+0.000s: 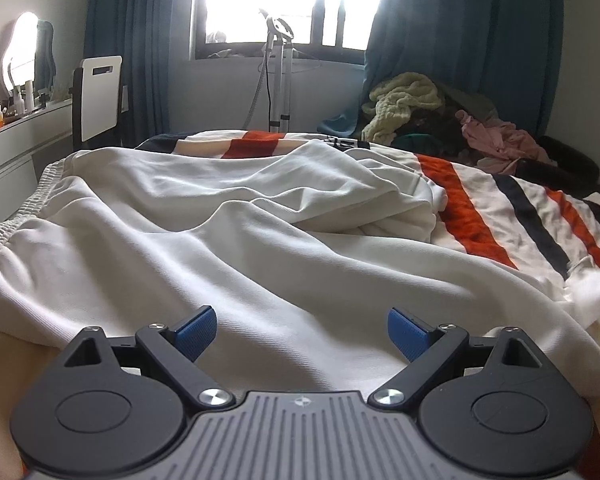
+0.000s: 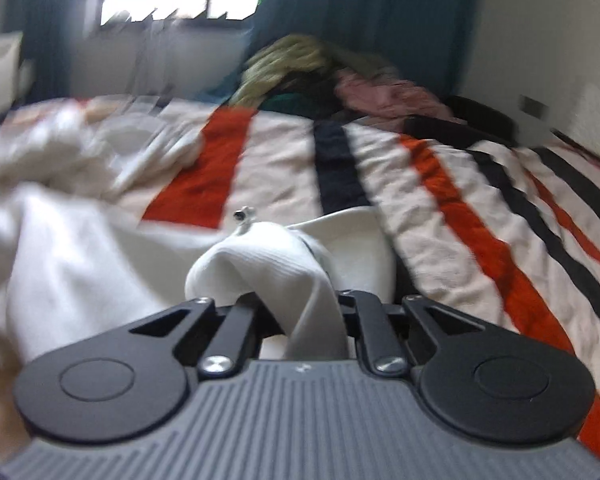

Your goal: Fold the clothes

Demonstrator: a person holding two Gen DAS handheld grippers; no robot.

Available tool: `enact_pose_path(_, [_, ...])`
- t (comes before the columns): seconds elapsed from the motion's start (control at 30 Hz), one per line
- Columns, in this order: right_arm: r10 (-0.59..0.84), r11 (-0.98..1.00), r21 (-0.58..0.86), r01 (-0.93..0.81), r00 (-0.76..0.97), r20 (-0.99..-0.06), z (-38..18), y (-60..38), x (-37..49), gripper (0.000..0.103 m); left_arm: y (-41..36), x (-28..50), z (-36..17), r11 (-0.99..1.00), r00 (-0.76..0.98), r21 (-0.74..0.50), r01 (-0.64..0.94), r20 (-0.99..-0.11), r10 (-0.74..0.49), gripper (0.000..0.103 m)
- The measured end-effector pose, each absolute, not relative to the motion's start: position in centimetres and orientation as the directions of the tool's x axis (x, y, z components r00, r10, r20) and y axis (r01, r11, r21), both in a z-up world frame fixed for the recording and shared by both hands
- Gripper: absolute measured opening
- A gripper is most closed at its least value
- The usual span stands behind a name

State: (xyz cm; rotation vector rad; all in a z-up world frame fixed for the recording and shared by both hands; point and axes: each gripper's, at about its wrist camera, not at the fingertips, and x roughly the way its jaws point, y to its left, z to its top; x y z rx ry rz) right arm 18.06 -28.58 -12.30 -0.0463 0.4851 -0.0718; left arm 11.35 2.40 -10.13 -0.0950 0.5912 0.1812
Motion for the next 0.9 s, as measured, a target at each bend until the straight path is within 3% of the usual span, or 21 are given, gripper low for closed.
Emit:
enact_pose_path(0.17, [-0.208,0.898,0.282,0.337,0.892,-0.403,-11.2,-36.2,15.8,0.012,3.0,11.5,-10.1,0.975,0.809,-0.068,-0.212,-0.572,0.136,0.094])
enact_pose_path(0.3, [-0.287,0.691,0.485,0.535,0.82,-0.495,-13.1,-42.1,13.9,0.012,3.6,11.7,-10.4,0.966,0.795,-0.103,-0.235,-0.592,0.131,0.094])
enact_pose_path(0.4, [-0.224,0.487,0.639,0.596,0.792,-0.568,-15.9,-45.4,12.5,0.012,4.0,11.8,-10.7,0.96,0.784,-0.124,-0.25,-0.608,0.126,0.094])
enact_pose_path(0.53, [-0.155,0.303,0.709,0.637,0.767,-0.623,-18.7,-47.1,11.2,0.012,4.7,11.8,-11.0,0.951,0.765,-0.147,-0.272,-0.633,0.121,0.094])
enact_pose_path(0.67, [-0.103,0.249,0.745,0.618,0.782,-0.615,-19.2,-48.0,10.4,0.013,6.3,11.3,-10.7,0.935,0.746,-0.193,-0.299,-0.658,0.103,0.094])
enact_pose_path(0.8, [-0.054,0.248,0.771,0.587,0.803,-0.594,-19.0,-48.7,10.2,0.014,10.3,11.7,-9.9,0.873,0.69,-0.373,-0.313,-0.721,-0.061,0.096])
enact_pose_path(0.9, [-0.005,0.237,0.793,0.561,0.817,-0.576,-19.0,-49.5,10.3,0.014,13.6,11.3,-9.3,0.819,0.672,-0.437,-0.371,-0.735,-0.088,0.096])
